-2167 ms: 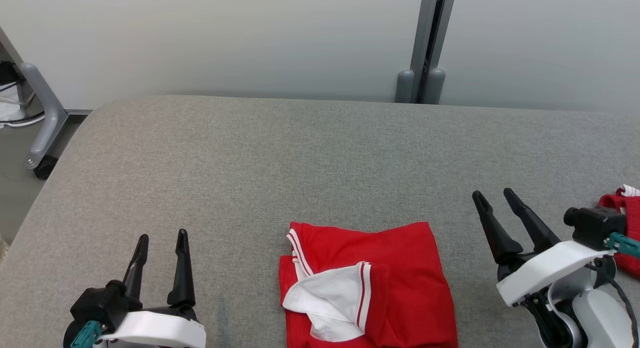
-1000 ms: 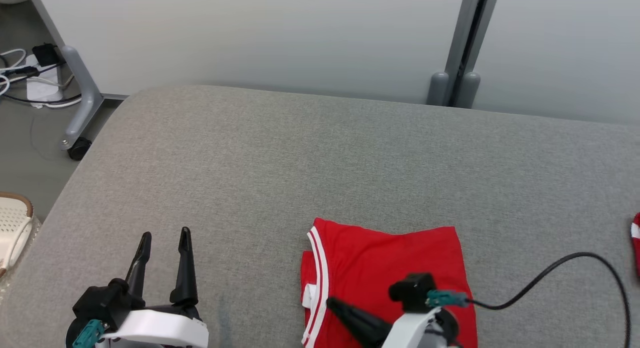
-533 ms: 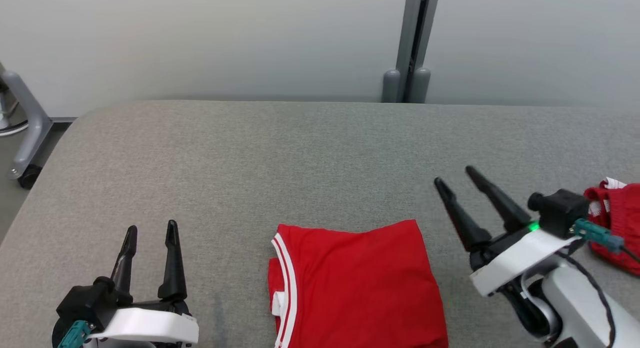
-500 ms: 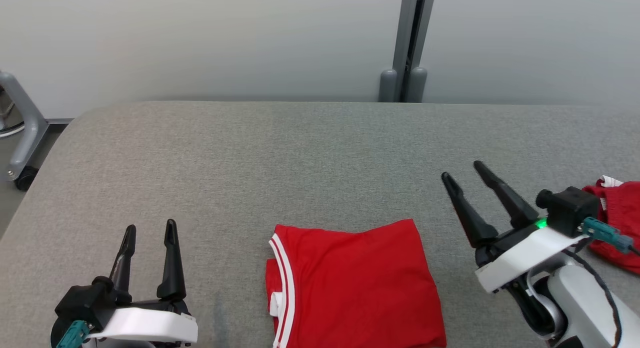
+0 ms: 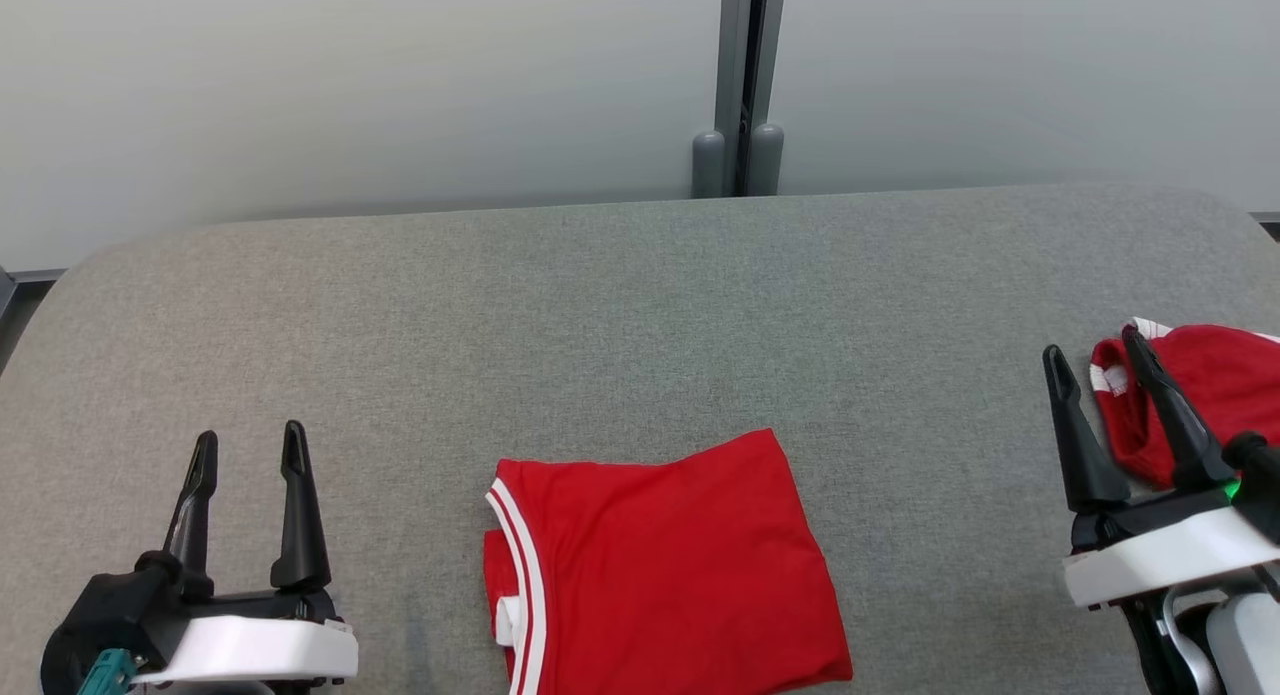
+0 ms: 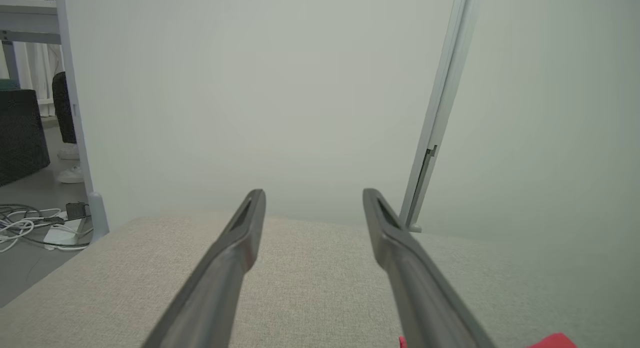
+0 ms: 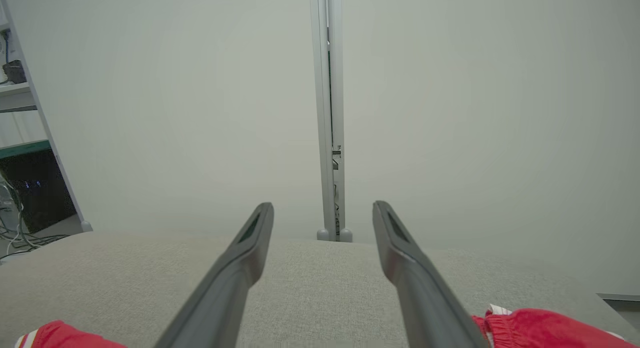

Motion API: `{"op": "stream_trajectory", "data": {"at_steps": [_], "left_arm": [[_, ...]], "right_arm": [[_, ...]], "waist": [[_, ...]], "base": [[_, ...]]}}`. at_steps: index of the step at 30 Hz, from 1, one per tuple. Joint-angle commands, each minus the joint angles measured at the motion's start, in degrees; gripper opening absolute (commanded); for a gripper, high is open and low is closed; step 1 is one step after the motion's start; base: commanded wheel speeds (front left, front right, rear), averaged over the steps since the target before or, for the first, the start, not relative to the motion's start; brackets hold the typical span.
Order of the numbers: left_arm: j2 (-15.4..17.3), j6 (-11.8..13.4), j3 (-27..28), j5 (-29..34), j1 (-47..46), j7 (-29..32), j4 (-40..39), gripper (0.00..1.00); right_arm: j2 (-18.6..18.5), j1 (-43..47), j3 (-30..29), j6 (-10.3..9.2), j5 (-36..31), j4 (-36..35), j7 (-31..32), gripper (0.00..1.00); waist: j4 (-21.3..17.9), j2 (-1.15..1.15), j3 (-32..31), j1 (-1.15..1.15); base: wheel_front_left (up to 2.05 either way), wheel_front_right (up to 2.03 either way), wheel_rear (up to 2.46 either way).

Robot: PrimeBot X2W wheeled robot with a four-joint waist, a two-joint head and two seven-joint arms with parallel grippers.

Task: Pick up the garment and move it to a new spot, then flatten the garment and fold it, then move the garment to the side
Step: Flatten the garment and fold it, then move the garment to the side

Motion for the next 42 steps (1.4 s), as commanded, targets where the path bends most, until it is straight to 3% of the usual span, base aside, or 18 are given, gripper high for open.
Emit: {"op": "stream_trajectory", "data": {"at_steps": [1,13,38,42], "left_arm": [[0.4,0.3,0.3,0.7,0.8,-0.1,-0.3,1.0],[-0.4,-0.3,0.4,4.4,1.3,-0.1,0.3,1.0],[-1.3,-1.6,0.8,5.5,0.8,-0.1,1.4,1.0],[-1.4,-1.6,0.7,5.4,0.9,-0.1,1.6,1.0]], "right_arm": [[0.4,0.8,-0.5,0.02,-0.6,-0.6,-0.5,1.0],[3.5,3.6,-2.4,0.02,-4.8,-1.7,-0.5,1.0],[3.2,3.3,-1.2,0.02,-4.2,0.1,-0.4,1.0],[3.5,1.8,1.1,0.03,-2.6,1.9,4.1,1.0]], "waist": [[-0.1,0.0,0.0,0.0],[-0.3,0.0,-0.5,0.0],[0.1,0.0,-1.3,0.0],[0.4,0.0,-1.4,0.0]], "base": [[0.0,0.0,0.0],[0.0,0.0,0.0],[0.0,0.0,0.0],[0.0,0.0,0.0]]}}
